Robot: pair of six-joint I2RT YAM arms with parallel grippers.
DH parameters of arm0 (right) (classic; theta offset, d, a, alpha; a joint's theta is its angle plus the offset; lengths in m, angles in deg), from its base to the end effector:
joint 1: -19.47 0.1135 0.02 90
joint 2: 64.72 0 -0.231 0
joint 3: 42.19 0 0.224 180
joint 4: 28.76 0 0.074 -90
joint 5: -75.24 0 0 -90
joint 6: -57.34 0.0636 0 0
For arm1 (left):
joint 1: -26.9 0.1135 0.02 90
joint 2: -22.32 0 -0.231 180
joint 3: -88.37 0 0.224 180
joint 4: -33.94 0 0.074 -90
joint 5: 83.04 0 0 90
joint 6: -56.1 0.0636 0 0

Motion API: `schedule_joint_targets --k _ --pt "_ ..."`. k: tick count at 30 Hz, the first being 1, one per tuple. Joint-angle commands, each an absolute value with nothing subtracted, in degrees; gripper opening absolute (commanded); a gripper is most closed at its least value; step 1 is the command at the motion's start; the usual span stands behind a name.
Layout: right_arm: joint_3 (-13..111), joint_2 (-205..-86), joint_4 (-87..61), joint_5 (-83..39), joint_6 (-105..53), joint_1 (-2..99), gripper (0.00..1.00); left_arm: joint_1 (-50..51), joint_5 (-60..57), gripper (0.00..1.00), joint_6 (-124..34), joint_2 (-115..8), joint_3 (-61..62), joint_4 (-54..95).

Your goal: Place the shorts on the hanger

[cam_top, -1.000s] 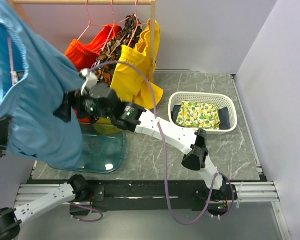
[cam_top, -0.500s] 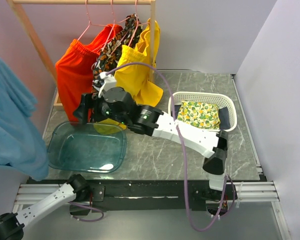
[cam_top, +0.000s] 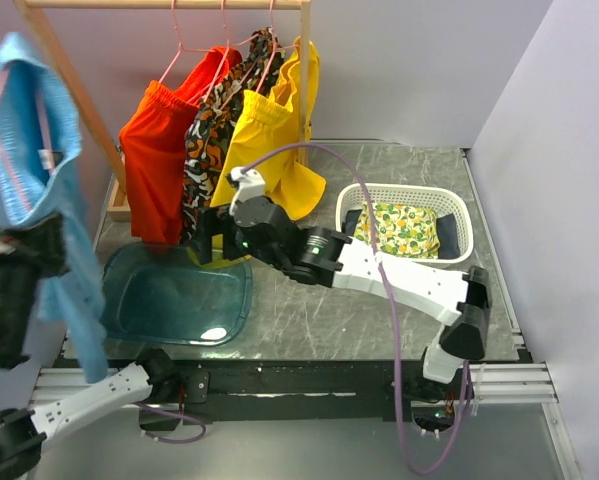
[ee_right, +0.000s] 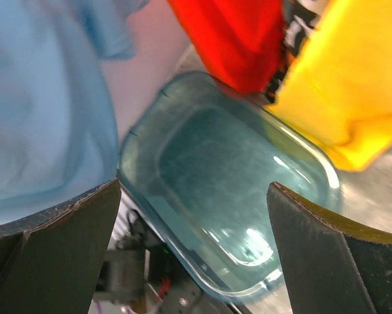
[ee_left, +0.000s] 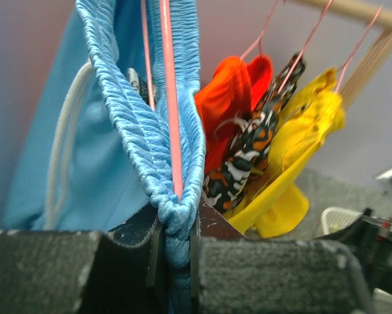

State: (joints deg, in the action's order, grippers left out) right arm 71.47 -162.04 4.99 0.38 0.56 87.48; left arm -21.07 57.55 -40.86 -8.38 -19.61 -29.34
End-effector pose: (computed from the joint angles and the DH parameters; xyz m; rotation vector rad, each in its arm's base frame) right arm 0.1628 0.3587 0.3651 -0.4058 1.9389 0.9529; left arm 0.0242 0.0465 0.4776 -0.2627 1.3953 -0.2077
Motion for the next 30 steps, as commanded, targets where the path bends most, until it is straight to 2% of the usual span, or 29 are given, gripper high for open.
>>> schedule_joint_targets --k 1,7,14,17,23,26,28,30 --pt "67.1 -154.4 4.2 5.2 -1.5 87.5 1.00 -25.6 63.2 0.01 -42.6 -13.5 -20.6 -26.3" --pt "61.2 -148.8 4.2 7.2 -1.6 87.1 1.00 -30.8 68.0 0.01 -43.7 -21.4 -26.9 -31.7" --pt "57.0 -144.5 3.6 7.9 -1.3 86.4 1.00 -31.3 64.6 0.01 -41.6 -25.8 -35.3 -33.4" --pt "56.5 -144.0 3.8 8.2 -1.1 86.3 1.00 -31.5 67.1 0.01 -40.1 -27.7 -37.1 -34.2" --pt "56.1 -144.2 4.0 6.7 -0.8 86.1 1.00 -39.0 76.8 0.01 -40.1 -26.7 -36.7 -34.5" --pt "56.4 -144.4 4.5 6.4 -0.9 86.2 1.00 -44.1 85.9 0.01 -40.7 -28.4 -37.4 -36.7" --pt "56.7 -144.6 5.0 6.3 -1.0 86.2 1.00 -45.3 89.6 0.01 -37.7 -29.4 -36.2 -35.3" --pt "57.2 -144.9 5.3 6.2 -1.0 86.2 1.00 -45.3 92.8 0.01 -34.5 -29.2 -34.8 -27.9"
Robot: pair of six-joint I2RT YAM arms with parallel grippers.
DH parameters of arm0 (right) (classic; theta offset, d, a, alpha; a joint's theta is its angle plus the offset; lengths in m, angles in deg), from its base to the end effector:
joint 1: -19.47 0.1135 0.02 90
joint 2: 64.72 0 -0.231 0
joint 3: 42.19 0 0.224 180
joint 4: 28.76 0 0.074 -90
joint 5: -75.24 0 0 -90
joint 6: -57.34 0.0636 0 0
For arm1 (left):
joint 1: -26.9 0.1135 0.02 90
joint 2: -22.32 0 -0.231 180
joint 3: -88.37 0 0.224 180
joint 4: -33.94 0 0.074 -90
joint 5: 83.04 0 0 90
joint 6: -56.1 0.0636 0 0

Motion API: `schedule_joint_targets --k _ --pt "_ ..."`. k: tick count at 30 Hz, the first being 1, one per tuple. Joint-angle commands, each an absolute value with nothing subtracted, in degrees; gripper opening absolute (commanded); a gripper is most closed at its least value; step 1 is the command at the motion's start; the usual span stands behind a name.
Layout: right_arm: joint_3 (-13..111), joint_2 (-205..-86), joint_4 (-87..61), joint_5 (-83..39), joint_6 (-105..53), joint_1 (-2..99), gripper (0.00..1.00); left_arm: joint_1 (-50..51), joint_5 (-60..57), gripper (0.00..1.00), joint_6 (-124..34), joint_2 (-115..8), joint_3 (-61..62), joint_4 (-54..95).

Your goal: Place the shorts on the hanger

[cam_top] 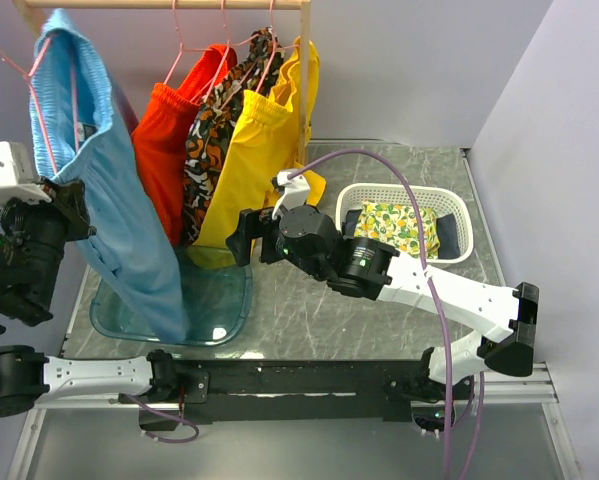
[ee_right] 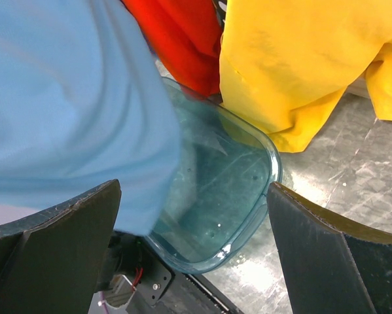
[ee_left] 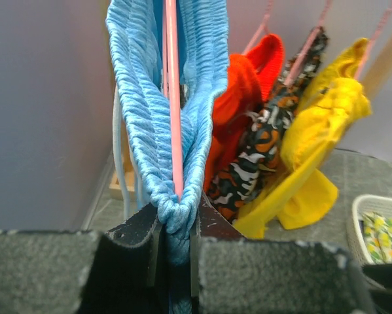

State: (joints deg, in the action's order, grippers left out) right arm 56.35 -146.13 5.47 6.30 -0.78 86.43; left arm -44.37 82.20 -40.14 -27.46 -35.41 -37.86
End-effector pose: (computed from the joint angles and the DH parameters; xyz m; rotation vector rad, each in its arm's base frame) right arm 0.1490 0.2920 0.3687 -0.3272 1.9097 0.8447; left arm 0.0655 -0.0018 0.5087 -0.1679 1.5523 -0.0603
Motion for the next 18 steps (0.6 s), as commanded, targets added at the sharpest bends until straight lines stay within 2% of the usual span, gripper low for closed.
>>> schedule_joint_targets --k 1,2,3,4,5,6,9,11,12,13,14,15,18 --pt "57.3 -145.1 5.4 6.2 -0.8 86.2 1.00 -45.3 94.7 0.01 -24.6 -27.8 -30.4 -22.8" --pt "57.5 -145.1 5.5 6.0 -0.9 86.2 1.00 -45.6 98.2 0.01 -16.5 -26.6 -26.6 -13.1" --pt "57.5 -145.2 5.6 6.0 -0.8 86.2 1.00 -46.4 99.4 0.01 -5.6 -25.2 -21.9 13.6" --pt "57.6 -145.4 5.6 6.0 -0.8 86.2 1.00 -46.6 99.7 0.01 19.3 -23.0 -13.3 32.4" --pt "57.6 -145.5 5.6 6.0 -0.7 86.2 1.00 -46.8 99.8 0.01 27.5 -22.9 -11.5 43.5" --pt "57.6 -145.5 5.6 5.9 -0.5 86.2 1.00 -46.8 99.8 0.01 29.0 -23.3 -11.5 38.8" --pt "58.2 -145.9 5.8 5.2 -0.1 86.2 1.00 -46.9 99.3 0.01 -0.8 -27.9 -22.1 6.1" --pt "58.3 -146.2 6.0 5.0 0.0 86.3 1.00 -46.8 98.7 0.01 0.0 -28.0 -23.1 9.1" --pt "58.4 -146.2 6.3 4.8 -0.1 86.3 1.00 -46.8 97.9 0.01 8.1 -27.0 -21.3 14.6" --pt "58.4 -146.1 6.4 4.8 -0.1 86.2 1.00 -46.8 97.8 0.01 12.8 -26.6 -16.9 27.4" --pt "58.4 -146.2 6.4 4.7 -0.2 86.3 1.00 -46.8 97.6 0.01 15.8 -26.5 -15.6 30.5" --pt "58.5 -146.2 6.5 4.6 -0.4 86.2 1.00 -46.8 97.6 0.01 15.9 -27.2 -15.1 30.7" --pt "58.7 -146.3 6.4 4.0 -0.5 86.2 1.00 -46.8 97.1 0.01 7.4 -28.8 -17.9 19.1"
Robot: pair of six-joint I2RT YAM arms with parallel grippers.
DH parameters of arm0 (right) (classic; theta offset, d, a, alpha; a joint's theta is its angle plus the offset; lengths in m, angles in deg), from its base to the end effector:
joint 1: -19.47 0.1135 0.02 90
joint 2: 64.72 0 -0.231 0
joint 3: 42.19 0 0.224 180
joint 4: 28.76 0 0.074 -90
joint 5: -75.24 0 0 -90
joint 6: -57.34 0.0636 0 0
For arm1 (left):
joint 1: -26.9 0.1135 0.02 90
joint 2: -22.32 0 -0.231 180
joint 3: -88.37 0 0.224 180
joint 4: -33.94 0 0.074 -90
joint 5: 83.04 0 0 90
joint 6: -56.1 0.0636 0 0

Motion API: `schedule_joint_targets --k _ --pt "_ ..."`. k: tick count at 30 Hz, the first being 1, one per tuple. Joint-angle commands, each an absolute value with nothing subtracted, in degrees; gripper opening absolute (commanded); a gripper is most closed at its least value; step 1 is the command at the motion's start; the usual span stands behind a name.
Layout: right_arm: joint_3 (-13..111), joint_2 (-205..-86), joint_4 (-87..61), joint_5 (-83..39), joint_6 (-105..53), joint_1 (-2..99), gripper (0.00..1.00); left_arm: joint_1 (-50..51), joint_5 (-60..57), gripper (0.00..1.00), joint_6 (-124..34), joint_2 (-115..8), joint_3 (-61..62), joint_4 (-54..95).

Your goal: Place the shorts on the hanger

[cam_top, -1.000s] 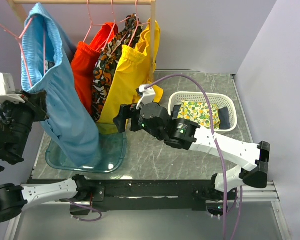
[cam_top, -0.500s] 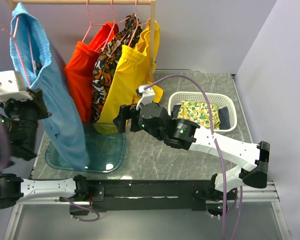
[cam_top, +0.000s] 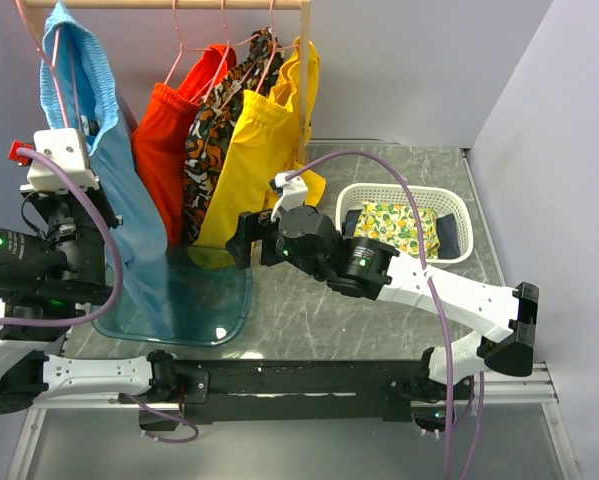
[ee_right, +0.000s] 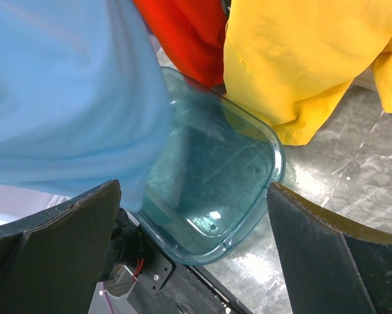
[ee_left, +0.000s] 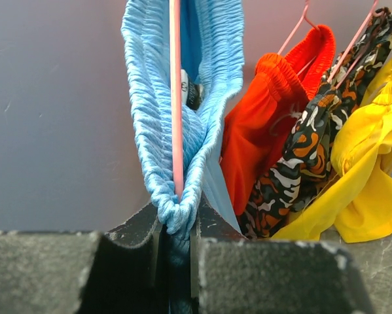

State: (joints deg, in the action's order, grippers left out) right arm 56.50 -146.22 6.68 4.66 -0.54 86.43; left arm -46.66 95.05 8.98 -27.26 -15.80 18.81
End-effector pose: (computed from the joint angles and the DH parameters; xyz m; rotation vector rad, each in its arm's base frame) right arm 0.1475 0.2927 0.3662 -0.3535 1.9324 0.8563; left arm 0.0776 -0.0384 0.5203 -0.1562 1.5473 0.2540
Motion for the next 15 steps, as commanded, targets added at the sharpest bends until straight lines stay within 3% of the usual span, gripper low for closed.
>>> schedule_joint_targets --k 1,5,7,9,15 --pt "58.7 -146.2 6.4 3.7 -0.4 86.3 1.00 -46.8 96.7 0.01 7.2 -29.0 -19.1 18.6" --pt "58.9 -146.5 6.7 3.4 -0.5 86.2 1.00 -43.5 94.5 0.02 13.2 -31.4 -18.1 23.9" --pt "59.1 -146.7 7.1 3.6 -0.7 86.3 1.00 -33.3 91.3 0.01 10.4 -34.6 -18.7 19.1" --pt "59.0 -146.6 7.2 3.6 -0.6 86.3 1.00 -24.8 84.8 0.01 1.9 -37.3 -20.8 9.6" --pt "58.8 -145.8 8.4 3.9 -1.5 86.3 1.00 -15.8 64.0 0.01 -25.7 -42.1 -31.6 -15.0"
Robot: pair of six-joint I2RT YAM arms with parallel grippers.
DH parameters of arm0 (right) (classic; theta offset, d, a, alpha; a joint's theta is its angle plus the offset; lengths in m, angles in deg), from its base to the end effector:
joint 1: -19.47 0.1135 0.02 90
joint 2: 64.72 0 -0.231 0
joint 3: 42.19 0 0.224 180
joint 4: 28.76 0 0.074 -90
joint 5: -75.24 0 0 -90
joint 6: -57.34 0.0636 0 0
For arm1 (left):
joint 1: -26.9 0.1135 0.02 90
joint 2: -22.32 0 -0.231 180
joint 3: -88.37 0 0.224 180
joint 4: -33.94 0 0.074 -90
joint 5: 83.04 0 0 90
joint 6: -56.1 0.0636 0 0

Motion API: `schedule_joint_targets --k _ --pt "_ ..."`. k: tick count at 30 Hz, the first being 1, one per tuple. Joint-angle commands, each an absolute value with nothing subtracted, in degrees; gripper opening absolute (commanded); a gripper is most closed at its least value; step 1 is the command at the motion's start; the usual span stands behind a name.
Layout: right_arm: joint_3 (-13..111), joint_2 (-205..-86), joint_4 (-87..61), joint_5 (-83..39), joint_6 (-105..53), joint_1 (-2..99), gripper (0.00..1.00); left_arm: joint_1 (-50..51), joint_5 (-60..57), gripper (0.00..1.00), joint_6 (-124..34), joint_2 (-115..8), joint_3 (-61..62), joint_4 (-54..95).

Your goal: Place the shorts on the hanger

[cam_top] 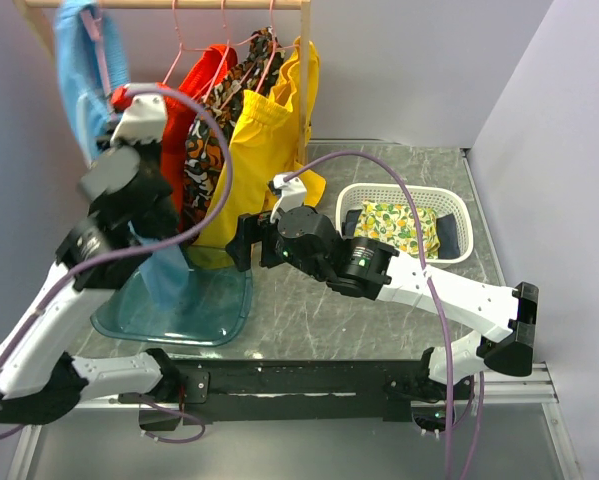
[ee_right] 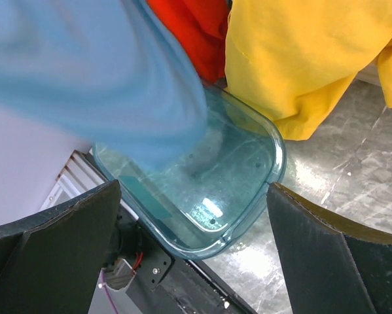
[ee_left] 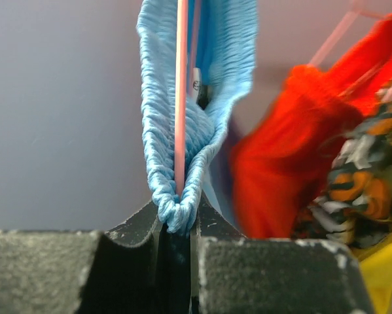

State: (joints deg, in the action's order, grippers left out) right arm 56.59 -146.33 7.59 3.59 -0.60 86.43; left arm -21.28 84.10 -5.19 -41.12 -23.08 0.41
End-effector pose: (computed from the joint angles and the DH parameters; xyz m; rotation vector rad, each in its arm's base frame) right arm 0.1465 0.2933 0.3640 -0.3752 1.9486 0.8592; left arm 0.1475 -0.0719 0.5087 -0.1989 1.5336 0.6116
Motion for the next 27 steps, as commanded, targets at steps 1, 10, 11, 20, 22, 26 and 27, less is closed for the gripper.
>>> schedule_joint_targets --k 1,10,11,20,22,26,27 --pt "58.8 -145.7 8.7 4.0 -1.7 86.2 1.00 -14.2 61.5 0.01 -27.0 -41.8 -31.9 -15.6" --pt "57.3 -144.4 9.2 4.0 -2.4 86.3 1.00 -0.9 38.6 0.01 -37.7 -37.0 -28.9 -17.6" --pt "57.1 -144.4 9.3 4.0 -2.3 86.2 1.00 0.1 37.4 0.01 -39.1 -36.7 -28.4 -18.1" --pt "56.5 -144.0 10.1 3.7 -2.2 86.2 1.00 2.8 25.8 0.01 -42.5 -33.1 -23.9 -19.2" --pt "56.7 -144.2 10.2 3.6 -2.2 86.3 1.00 3.7 25.7 0.01 -42.5 -33.1 -22.6 -18.2" --pt "57.5 -144.6 11.0 3.3 -2.3 86.2 1.00 11.4 19.7 0.01 -43.1 -34.8 -21.6 -17.6" --pt "57.6 -144.8 11.2 3.2 -2.3 86.3 1.00 13.4 16.0 0.01 -43.6 -35.1 -20.9 -17.1"
